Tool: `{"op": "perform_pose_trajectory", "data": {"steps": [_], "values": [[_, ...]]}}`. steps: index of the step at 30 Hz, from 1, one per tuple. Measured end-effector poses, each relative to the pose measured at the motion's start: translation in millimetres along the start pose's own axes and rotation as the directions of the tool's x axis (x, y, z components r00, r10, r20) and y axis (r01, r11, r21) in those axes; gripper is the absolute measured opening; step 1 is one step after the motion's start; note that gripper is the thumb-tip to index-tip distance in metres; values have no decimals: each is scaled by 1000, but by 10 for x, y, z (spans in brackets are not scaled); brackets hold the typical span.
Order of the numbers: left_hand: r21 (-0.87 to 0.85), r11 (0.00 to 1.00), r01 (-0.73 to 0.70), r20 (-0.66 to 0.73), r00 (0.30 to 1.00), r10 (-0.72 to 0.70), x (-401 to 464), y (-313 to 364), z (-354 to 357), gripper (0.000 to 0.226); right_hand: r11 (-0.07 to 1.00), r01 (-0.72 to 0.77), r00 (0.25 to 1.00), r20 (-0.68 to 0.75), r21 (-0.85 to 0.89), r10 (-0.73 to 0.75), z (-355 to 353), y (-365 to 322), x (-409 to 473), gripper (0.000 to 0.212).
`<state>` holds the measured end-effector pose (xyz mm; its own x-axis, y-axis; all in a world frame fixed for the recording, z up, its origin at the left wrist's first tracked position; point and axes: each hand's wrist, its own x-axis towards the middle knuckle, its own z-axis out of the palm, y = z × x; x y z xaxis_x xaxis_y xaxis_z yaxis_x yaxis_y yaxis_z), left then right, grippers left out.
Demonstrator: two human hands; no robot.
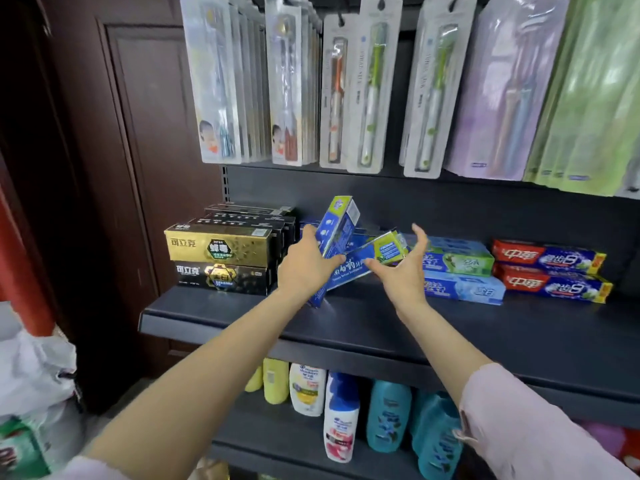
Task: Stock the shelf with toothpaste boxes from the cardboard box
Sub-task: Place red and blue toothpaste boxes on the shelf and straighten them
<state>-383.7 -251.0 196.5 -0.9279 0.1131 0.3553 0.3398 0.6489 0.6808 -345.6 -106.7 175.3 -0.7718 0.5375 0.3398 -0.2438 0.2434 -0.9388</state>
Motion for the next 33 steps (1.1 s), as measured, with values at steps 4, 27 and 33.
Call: {"op": "perform_pose_trajectory", "data": {"steps": [4,27,33], "values": [[43,999,0,30,1000,-1,263,-100,52,50,834,93,995,20,-545,-97,188,213,375,63],[488,693,-531,304,848,435,574,-178,116,93,887,-285,957,159,363,243,328,-32,627,33],[428,780,-456,358,879,316,708,-185,13,108,716,-285,954,265,637,144,174,51,581,29]]}}
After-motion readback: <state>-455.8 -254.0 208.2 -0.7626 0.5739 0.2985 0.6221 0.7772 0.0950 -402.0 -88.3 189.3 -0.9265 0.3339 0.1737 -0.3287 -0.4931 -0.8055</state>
